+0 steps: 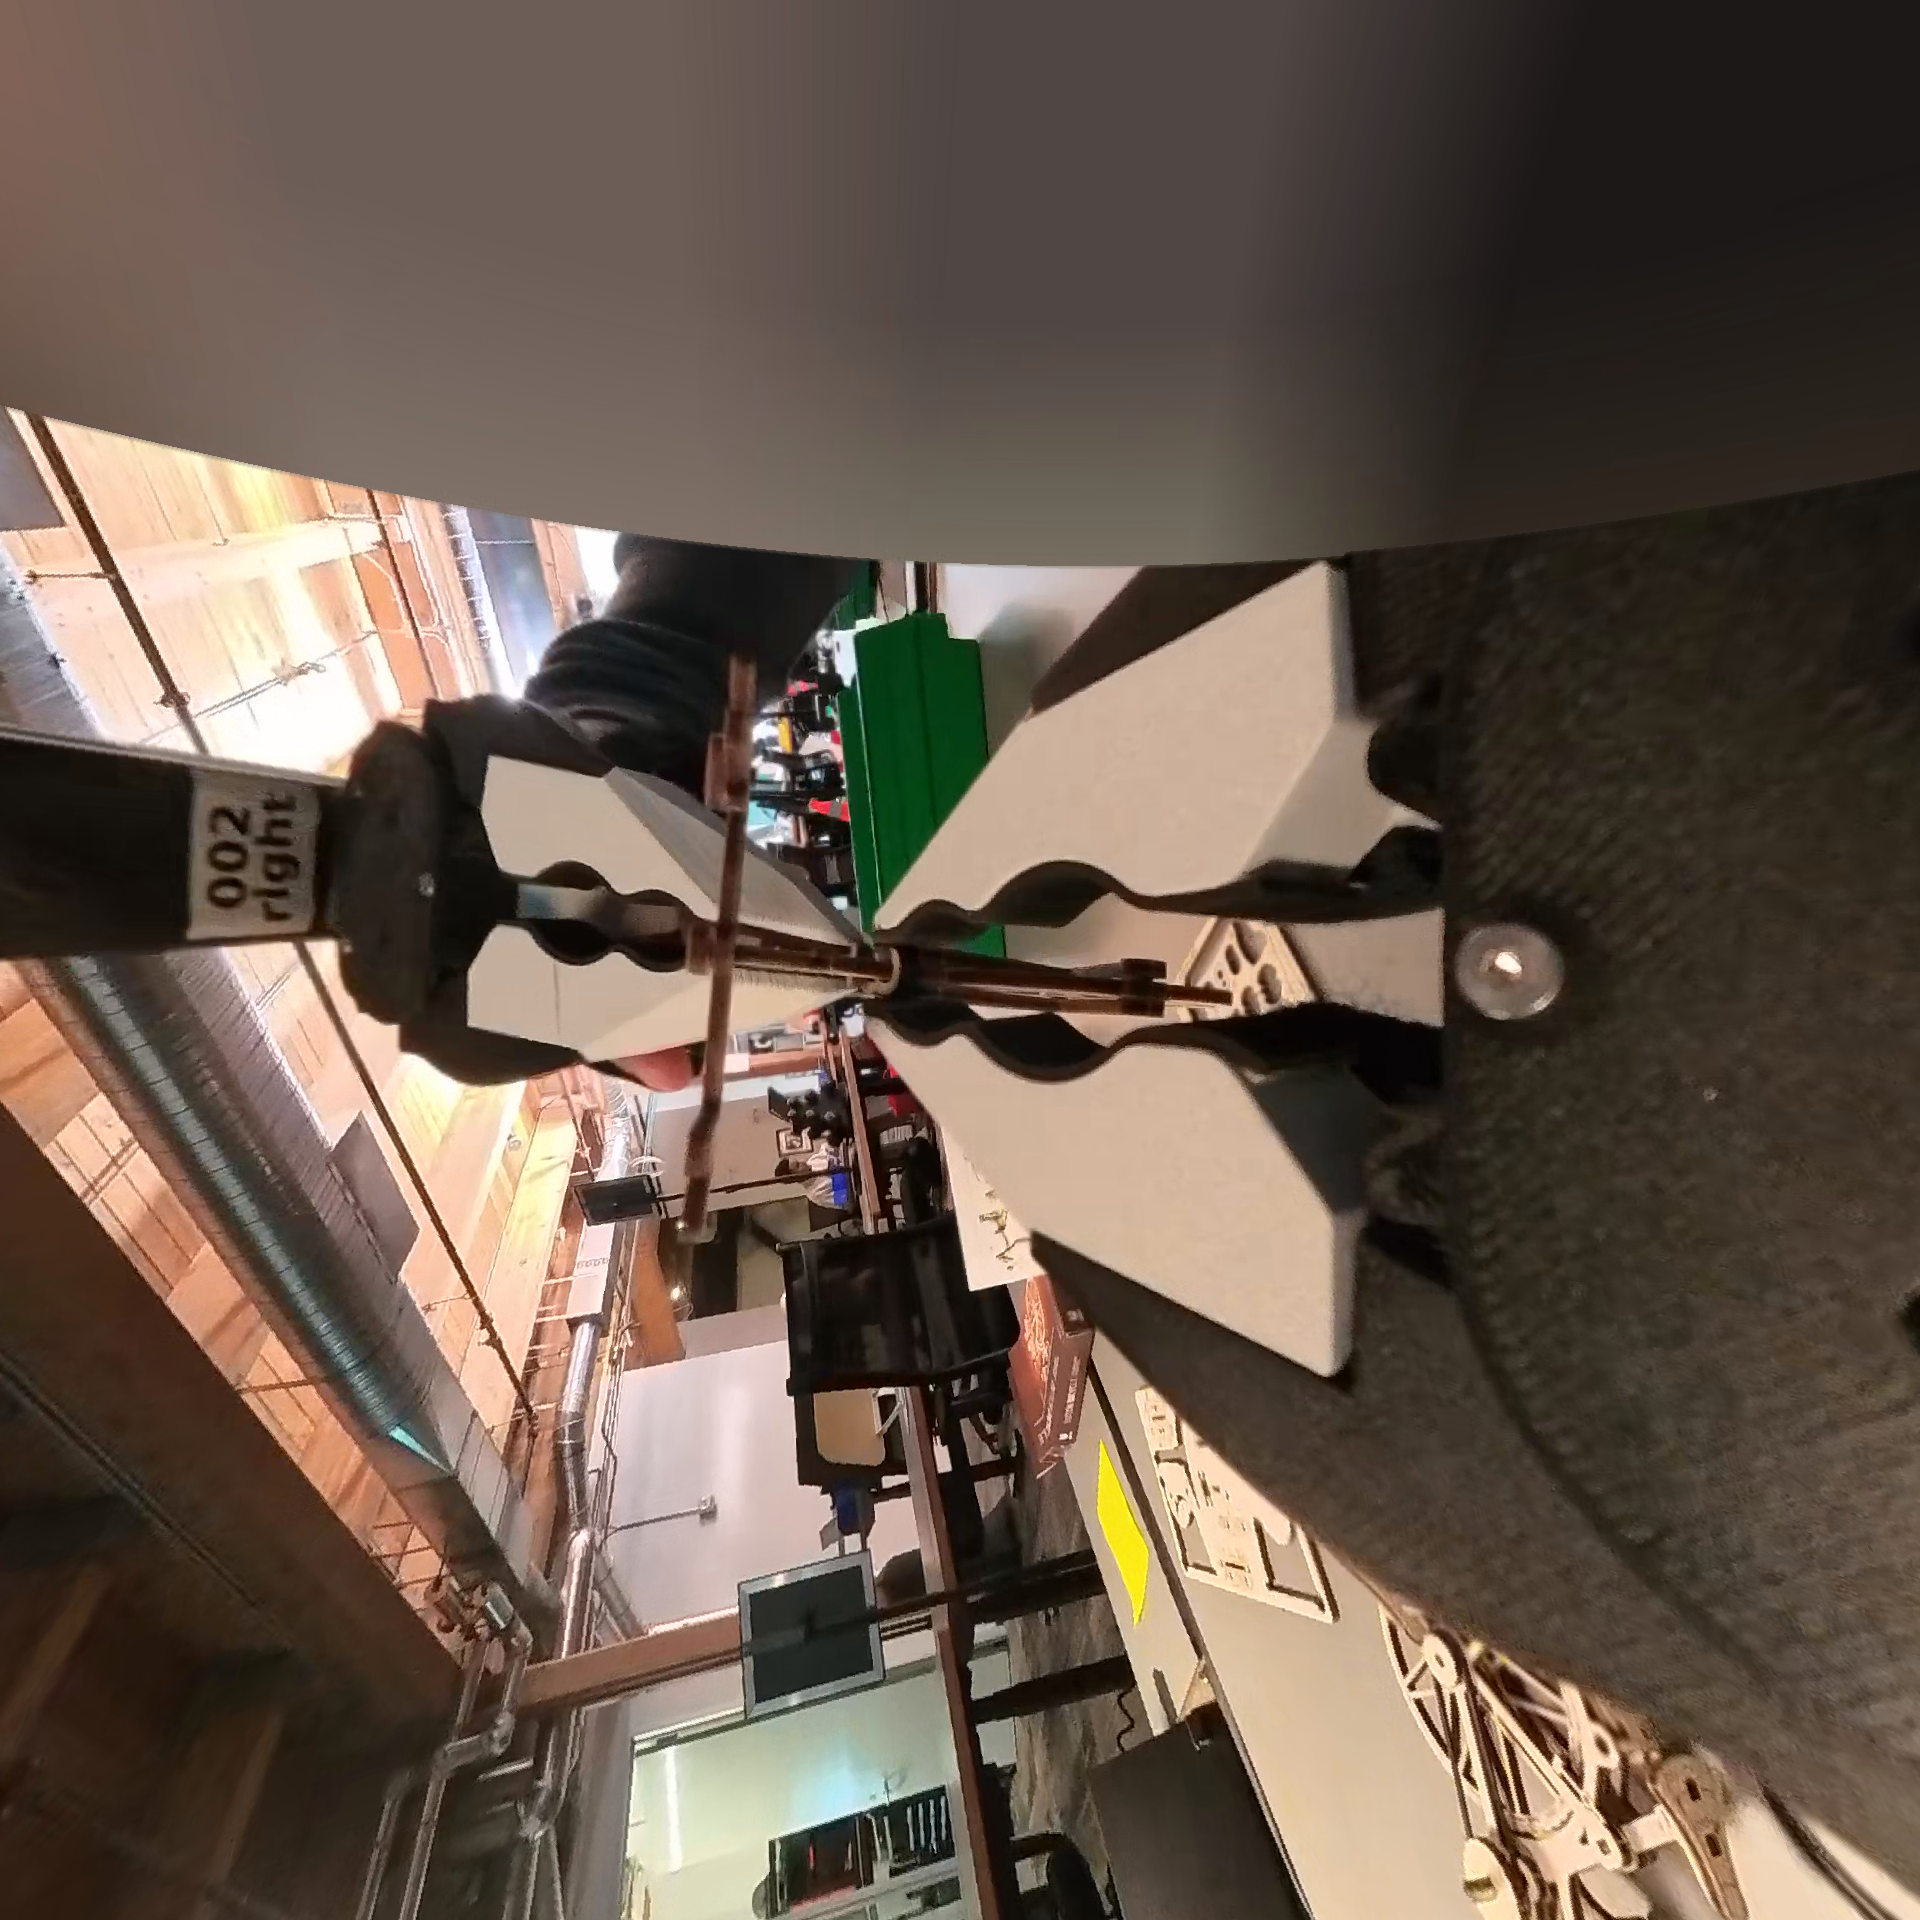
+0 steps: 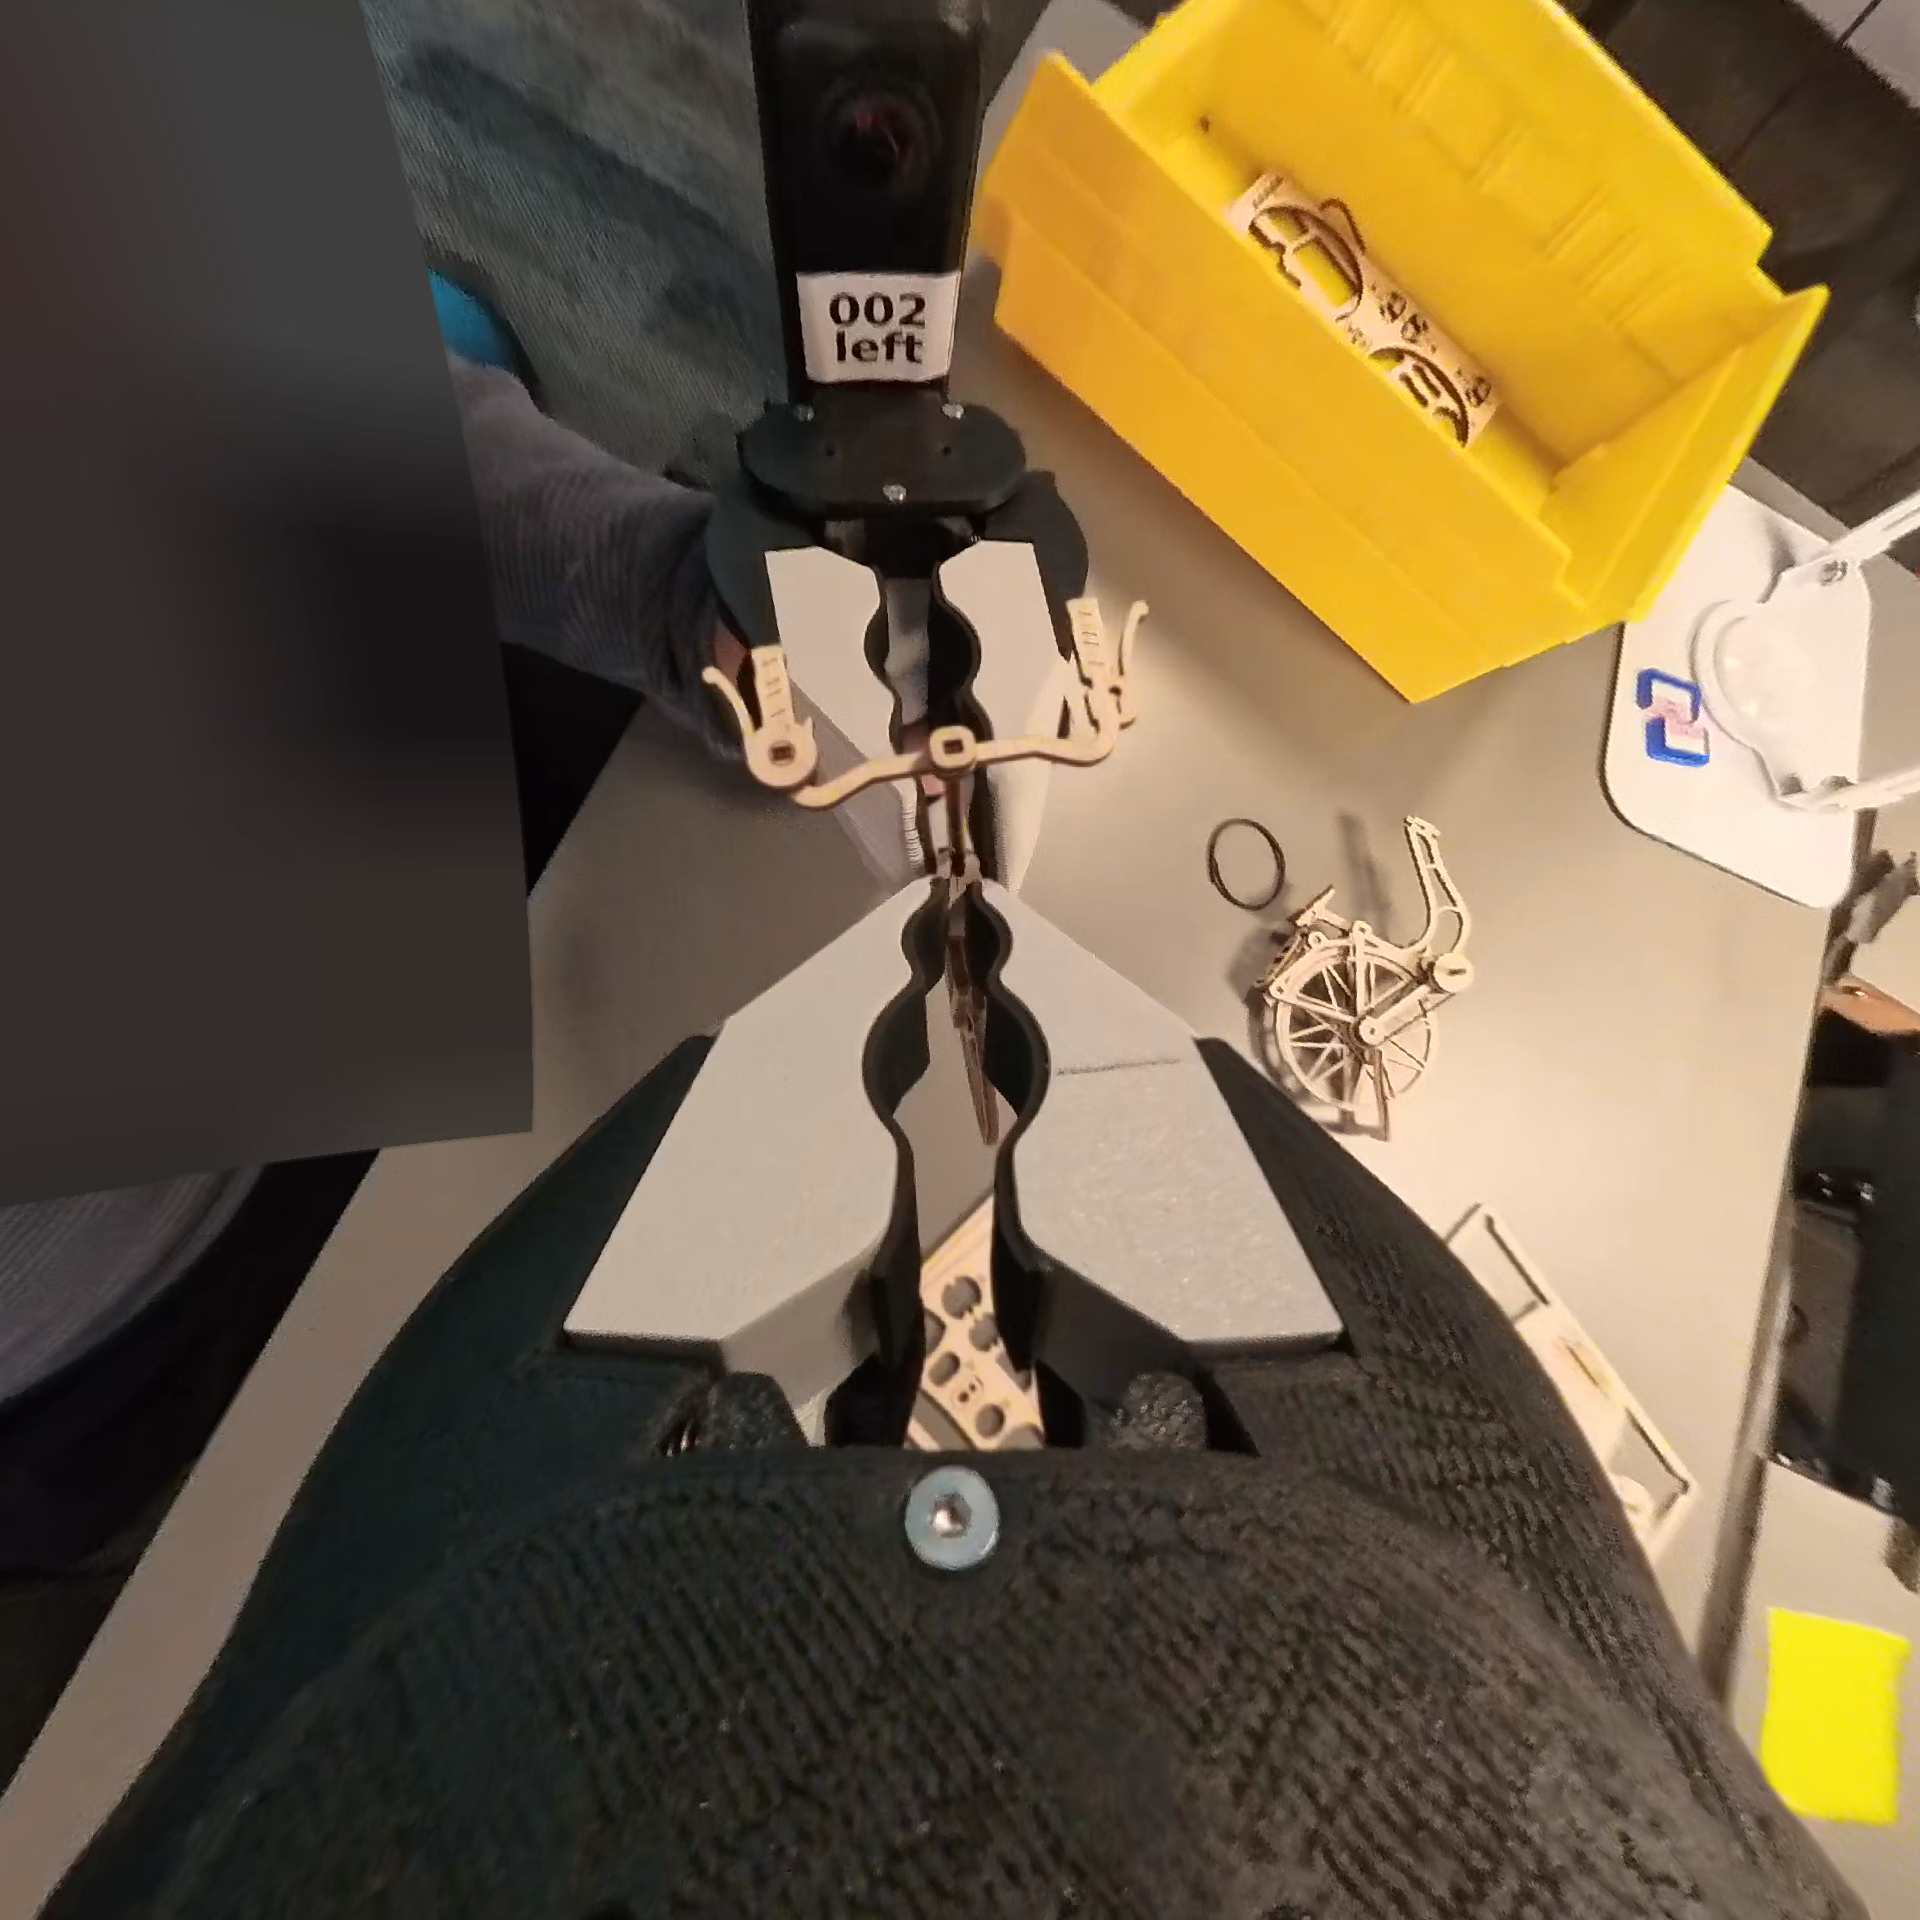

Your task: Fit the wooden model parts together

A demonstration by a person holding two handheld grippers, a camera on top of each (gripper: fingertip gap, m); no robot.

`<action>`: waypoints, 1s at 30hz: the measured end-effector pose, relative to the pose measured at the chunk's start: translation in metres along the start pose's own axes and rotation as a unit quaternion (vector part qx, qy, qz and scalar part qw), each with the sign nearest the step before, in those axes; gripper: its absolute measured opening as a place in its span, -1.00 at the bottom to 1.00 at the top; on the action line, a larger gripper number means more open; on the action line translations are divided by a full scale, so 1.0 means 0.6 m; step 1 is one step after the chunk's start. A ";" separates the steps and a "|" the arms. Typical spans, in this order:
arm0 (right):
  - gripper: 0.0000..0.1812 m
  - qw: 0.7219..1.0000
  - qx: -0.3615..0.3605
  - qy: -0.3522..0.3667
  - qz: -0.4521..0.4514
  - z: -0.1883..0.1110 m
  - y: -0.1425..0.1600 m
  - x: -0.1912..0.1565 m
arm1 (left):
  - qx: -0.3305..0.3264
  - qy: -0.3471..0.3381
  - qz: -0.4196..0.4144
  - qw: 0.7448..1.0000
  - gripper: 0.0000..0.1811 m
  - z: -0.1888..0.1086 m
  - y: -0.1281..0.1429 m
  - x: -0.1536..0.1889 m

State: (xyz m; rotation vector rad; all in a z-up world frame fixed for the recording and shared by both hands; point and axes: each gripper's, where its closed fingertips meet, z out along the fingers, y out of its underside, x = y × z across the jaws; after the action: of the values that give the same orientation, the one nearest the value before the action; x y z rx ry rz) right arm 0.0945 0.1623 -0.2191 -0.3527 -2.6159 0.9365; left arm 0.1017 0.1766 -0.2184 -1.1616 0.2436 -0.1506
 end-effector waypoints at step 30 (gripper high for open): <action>-0.96 0.996 -0.070 -0.034 -0.044 0.003 0.010 -0.020 | -0.034 0.003 0.067 0.997 -0.92 0.002 0.012 0.016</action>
State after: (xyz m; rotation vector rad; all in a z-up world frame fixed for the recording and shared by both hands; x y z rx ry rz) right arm 0.1053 0.1617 -0.2271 -0.2417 -2.7434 0.7515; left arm 0.1114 0.1784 -0.2258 -1.2084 0.3333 -0.0291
